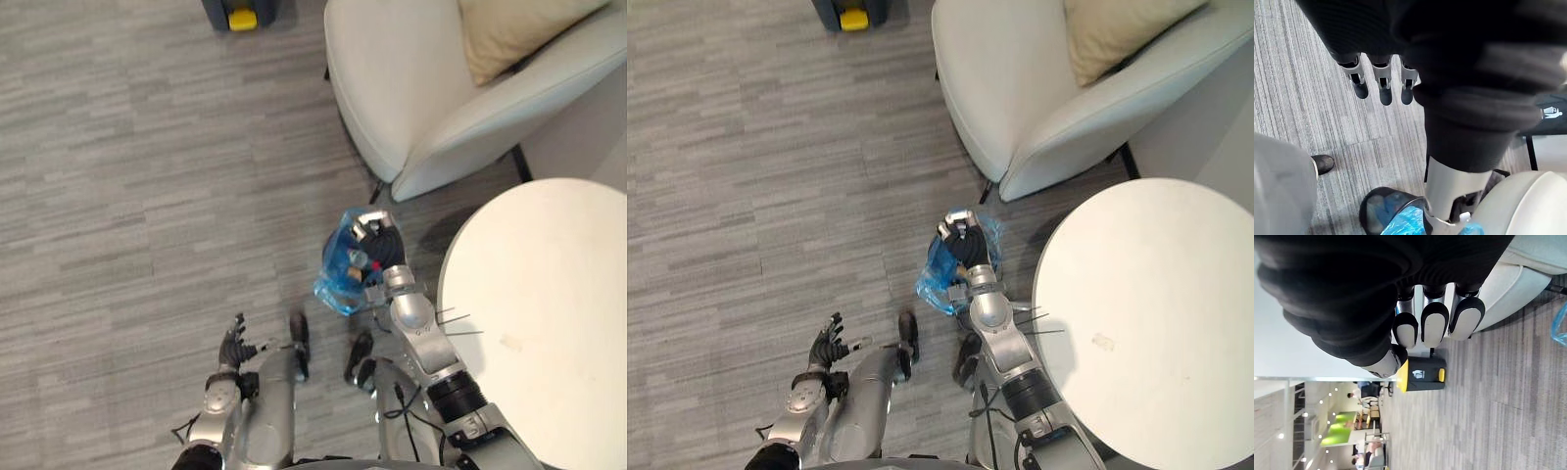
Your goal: Gather rubbish on tea table into small bin, then transfer packed bag to large trash can.
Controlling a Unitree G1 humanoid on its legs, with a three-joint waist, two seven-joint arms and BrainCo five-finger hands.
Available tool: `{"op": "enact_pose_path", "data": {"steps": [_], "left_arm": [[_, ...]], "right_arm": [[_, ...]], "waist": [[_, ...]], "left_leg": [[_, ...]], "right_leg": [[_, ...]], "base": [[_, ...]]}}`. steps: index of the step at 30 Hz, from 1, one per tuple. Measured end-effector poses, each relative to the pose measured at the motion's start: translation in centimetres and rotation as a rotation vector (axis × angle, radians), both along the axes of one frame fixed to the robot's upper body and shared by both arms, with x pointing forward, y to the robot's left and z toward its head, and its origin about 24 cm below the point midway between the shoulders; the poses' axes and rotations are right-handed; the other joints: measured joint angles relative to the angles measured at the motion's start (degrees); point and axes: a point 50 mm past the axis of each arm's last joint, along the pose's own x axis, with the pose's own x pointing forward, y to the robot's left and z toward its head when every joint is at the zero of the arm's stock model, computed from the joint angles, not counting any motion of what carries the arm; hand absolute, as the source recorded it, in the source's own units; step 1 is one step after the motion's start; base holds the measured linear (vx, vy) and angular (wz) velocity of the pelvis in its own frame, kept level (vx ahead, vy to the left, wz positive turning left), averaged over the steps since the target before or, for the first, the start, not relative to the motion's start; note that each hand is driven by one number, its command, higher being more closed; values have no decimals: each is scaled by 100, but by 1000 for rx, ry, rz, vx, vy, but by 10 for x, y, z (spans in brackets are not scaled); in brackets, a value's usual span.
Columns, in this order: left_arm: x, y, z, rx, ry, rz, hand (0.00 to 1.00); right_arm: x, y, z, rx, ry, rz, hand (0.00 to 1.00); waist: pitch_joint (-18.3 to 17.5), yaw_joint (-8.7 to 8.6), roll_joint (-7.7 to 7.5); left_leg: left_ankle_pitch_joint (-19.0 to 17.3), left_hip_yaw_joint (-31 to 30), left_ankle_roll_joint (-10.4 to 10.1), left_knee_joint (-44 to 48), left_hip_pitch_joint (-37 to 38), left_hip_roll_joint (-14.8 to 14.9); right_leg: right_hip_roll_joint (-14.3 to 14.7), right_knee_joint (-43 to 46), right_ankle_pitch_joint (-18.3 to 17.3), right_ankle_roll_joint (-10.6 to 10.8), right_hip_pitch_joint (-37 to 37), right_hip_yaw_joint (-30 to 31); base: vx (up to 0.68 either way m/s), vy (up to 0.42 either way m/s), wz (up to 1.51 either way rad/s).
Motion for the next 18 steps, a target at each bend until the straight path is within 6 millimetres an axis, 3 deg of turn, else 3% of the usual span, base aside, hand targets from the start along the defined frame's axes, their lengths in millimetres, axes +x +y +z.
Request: {"op": "enact_pose_path", "data": {"steps": [2,9,11,13,15,18], "left_arm": [[-8,0,-6,17,43,-18,0],[-6,2,-7,49,49,-41,0],[1,2,-5,54,39,-49,0],[24,-1,5,58,-20,-60,0],[36,-2,12,59,-57,-48,0],[51,-2,20,61,-105,-17,0]], "right_arm": [[-2,-5,-14,-82,50,-14,0],[-5,-14,-44,-263,156,-29,0],[5,-15,-42,-304,150,-44,0],[30,-20,-25,-394,95,-64,0],[47,-24,-15,-471,75,-92,0],[64,-26,0,-543,41,-120,0]], "waist": [[-141,8,1],[-142,7,40],[-43,1,133],[410,15,345],[553,20,500],[701,28,586]], "left_leg": [[0,-32,-1,-71,159,-7],[-19,-66,-33,-31,82,-6],[-44,-105,1,242,-286,12],[-86,-151,59,755,-768,15],[-102,-171,71,954,-1208,5],[-66,-220,16,1045,-1756,-4]], "right_leg": [[15,-72,-2,3,165,-27],[7,20,-7,24,101,-26],[-26,260,-12,3,-234,-29],[-165,822,-96,-58,-695,-31],[-239,1119,-172,-33,-1153,-29],[-257,1303,-193,-72,-1707,-8]], "base": [[26,-4,4],[-53,6,1],[-112,21,8],[-172,19,13],[-242,-2,13],[-211,-20,15]]}}
